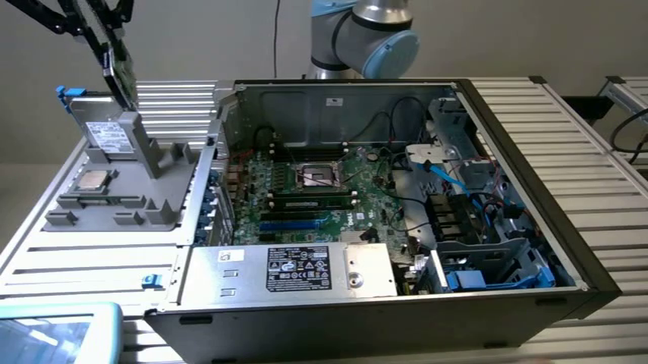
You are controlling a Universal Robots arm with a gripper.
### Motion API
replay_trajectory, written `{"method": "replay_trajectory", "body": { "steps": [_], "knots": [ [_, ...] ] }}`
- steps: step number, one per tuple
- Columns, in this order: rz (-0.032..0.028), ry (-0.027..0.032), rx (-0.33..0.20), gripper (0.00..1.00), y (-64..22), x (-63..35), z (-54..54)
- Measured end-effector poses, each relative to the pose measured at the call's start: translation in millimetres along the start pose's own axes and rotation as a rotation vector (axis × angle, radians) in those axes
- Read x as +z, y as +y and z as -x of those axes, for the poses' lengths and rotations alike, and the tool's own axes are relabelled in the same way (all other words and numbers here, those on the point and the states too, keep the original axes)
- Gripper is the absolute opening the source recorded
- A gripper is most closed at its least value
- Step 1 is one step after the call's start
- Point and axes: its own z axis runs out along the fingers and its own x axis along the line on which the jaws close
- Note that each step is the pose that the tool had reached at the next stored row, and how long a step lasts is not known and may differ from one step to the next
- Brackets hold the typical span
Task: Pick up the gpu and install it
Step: 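Pick up the gpu and move the gpu toward the slot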
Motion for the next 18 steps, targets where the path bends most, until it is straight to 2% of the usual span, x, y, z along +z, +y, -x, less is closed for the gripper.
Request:
{"method": "replay_trajectory", "body": {
  "steps": [13, 18],
  "knots": [
    [0.0301, -0.0017, -0.236, 0.27, 0.0, 1.1, -0.1],
    [0.0387, -0.0007, -0.326, 0.27, 0.0, 1.4, -0.1]
  ]
}}
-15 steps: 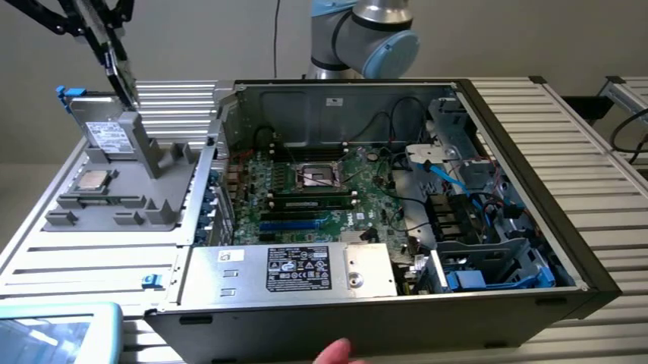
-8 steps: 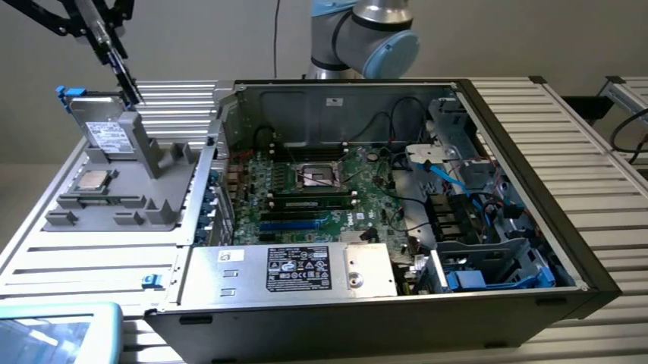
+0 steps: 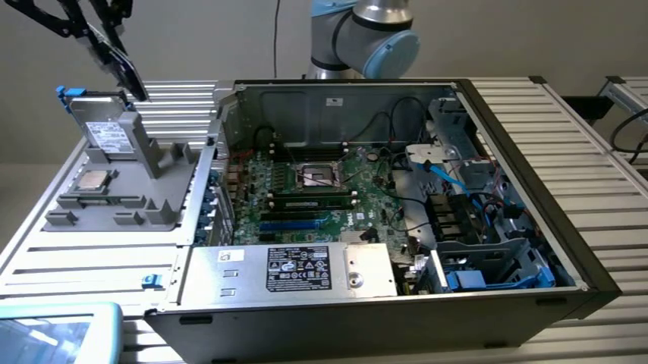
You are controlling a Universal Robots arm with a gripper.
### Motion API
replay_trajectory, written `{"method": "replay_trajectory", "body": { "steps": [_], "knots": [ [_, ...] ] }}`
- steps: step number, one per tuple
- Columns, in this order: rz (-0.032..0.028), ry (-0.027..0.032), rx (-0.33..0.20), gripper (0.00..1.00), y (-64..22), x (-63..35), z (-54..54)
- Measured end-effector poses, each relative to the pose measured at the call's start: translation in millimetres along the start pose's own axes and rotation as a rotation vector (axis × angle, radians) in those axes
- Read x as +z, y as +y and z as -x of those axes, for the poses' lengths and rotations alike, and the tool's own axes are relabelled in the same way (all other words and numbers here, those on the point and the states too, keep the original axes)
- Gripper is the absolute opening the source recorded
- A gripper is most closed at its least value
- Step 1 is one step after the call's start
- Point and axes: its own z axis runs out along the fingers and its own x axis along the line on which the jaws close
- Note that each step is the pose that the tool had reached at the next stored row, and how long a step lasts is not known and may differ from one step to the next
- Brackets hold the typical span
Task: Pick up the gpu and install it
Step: 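Pick up the gpu and move the gpu toward the slot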
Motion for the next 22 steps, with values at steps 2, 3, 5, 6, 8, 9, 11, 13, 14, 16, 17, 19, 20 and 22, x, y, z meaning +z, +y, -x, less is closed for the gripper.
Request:
{"method": "replay_trajectory", "body": {
  "steps": [2, 3, 5, 6, 8, 9, 11, 13, 14, 16, 17, 19, 20, 22],
  "knots": [
    [0.0026, 0.0010, -0.037, 0.27, 0.0, 0.2, -0.1],
    [0.0037, 0.0017, -0.054, 0.27, 0.0, 0.2, -0.1],
    [0.0061, 0.0034, -0.091, 0.27, 0.0, 0.1, 0.0],
    [0.0072, 0.0042, -0.109, 0.27, 0.0, 0.1, 0.0],
    [0.0096, 0.0056, -0.145, 0.27, 0.0, 0.2, 0.0],
    [0.0108, 0.0065, -0.164, 0.27, 0.0, 0.2, 0.0],
    [0.0131, 0.0080, -0.200, 0.27, 0.0, 0.3, 0.0],
    [0.0154, 0.0096, -0.236, 0.27, 0.0, 0.4, 0.0],
    [0.0166, 0.0103, -0.254, 0.27, 0.0, 0.4, 0.0],
    [0.0189, 0.0117, -0.290, 0.27, 0.0, 0.6, 0.0],
    [0.0201, 0.0126, -0.308, 0.27, 0.0, 0.7, 0.0],
    [0.0225, 0.0142, -0.345, 0.27, 0.0, 0.8, -0.1],
    [0.0237, 0.0149, -0.363, 0.27, 0.0, 0.9, -0.1],
    [0.0260, 0.0164, -0.399, 0.27, 0.0, 1.1, -0.1]
  ]
}}
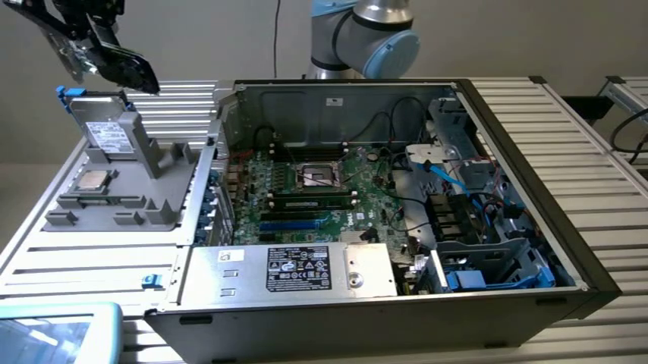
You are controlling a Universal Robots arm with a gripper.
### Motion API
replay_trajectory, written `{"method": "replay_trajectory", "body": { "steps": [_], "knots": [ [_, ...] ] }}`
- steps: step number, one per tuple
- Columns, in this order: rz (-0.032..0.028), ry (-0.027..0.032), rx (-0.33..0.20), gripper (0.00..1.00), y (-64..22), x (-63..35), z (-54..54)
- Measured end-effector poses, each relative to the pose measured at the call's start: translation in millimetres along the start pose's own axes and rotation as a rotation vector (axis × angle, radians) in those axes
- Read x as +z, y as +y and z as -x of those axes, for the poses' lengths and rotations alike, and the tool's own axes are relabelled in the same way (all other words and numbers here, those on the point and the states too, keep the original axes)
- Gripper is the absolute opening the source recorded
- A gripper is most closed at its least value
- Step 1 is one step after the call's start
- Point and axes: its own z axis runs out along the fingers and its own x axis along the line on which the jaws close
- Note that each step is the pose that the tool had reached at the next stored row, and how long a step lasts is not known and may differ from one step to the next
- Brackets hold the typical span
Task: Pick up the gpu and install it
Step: 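Pick up the gpu and move the gpu toward the slot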
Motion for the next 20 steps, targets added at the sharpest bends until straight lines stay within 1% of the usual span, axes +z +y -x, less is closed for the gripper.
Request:
{"method": "replay_trajectory", "body": {
  "steps": [10, 12, 13, 14, 16, 18, 20],
  "knots": [
    [0.0118, 0.0083, -0.186, 0.27, 0.0, 0.8, -0.1],
    [0.0139, 0.0108, -0.222, 0.27, -0.1, 0.9, 0.0],
    [0.0145, 0.0131, -0.240, 0.27, -0.1, 0.9, 0.0],
    [0.0146, 0.0163, -0.256, 0.27, -0.1, 0.9, 0.0],
    [0.0136, 0.0250, -0.286, 0.27, -0.1, 1.1, -0.1],
    [0.0118, 0.0355, -0.312, 0.27, -0.1, 1.3, -0.1],
    [0.0086, 0.0483, -0.326, 0.27, 0.3, 1.7, 0.6]
  ]
}}
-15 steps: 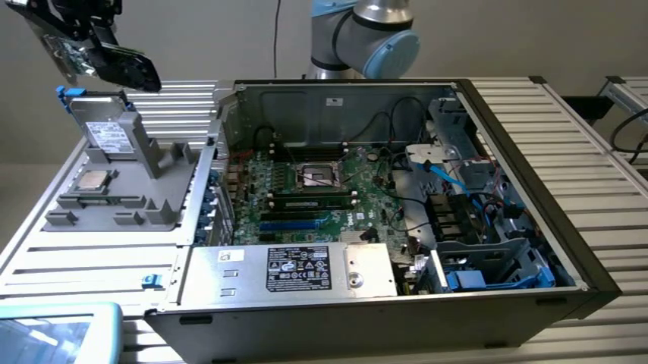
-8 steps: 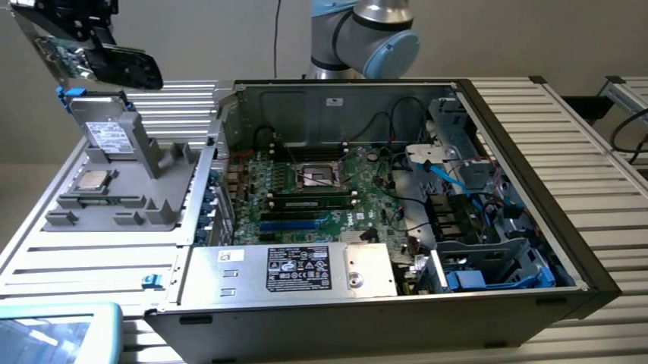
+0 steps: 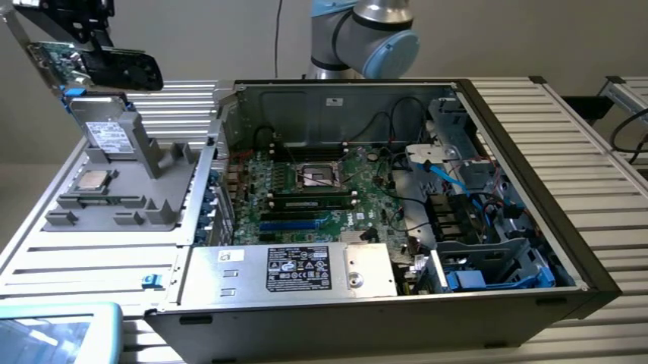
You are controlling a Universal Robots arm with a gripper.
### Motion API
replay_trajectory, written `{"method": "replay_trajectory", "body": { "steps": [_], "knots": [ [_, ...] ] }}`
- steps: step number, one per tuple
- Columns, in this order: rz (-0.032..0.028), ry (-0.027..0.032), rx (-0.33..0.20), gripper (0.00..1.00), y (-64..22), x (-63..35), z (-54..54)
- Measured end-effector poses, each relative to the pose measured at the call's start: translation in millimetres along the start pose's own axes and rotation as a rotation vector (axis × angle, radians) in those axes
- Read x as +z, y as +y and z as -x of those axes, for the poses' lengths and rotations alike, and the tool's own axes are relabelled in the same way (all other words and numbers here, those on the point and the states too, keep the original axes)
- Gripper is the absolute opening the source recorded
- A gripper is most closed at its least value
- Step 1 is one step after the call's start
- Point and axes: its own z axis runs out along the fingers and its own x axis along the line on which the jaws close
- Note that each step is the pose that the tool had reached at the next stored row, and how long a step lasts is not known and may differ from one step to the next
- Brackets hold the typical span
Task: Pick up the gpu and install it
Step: 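Pick up the gpu and move the gpu toward the slot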
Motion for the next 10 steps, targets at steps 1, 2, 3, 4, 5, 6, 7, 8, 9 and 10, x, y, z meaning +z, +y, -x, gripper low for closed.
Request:
{"method": "replay_trajectory", "body": {
  "steps": [1, 2, 3, 4, 5, 6, 7, 8, 9, 10],
  "knots": [
    [-0.0006, 0.0054, -0.003, 0.27, 0.2, 0.3, 0.9],
    [-0.0011, 0.0114, -0.006, 0.27, 0.2, 0.6, 1.6],
    [-0.0019, 0.0177, -0.009, 0.27, 0.3, 1.2, 2.2],
    [-0.0029, 0.0246, -0.013, 0.27, 0.4, 1.7, 2.9],
    [-0.0043, 0.0311, -0.017, 0.27, 0.5, 2.3, 3.8],
    [-0.0064, 0.0362, -0.021, 0.27, 0.6, 2.9, 4.7],
    [-0.0096, 0.0398, -0.026, 0.27, 0.7, 3.5, 5.6],
    [-0.0140, 0.0411, -0.031, 0.27, 0.9, 4.3, 6.9],
    [-0.0194, 0.0407, -0.035, 0.27, 1.1, 5.0, 8.1],
    [-0.0248, 0.0401, -0.037, 0.27, 1.0, 5.4, 8.7]
  ]
}}
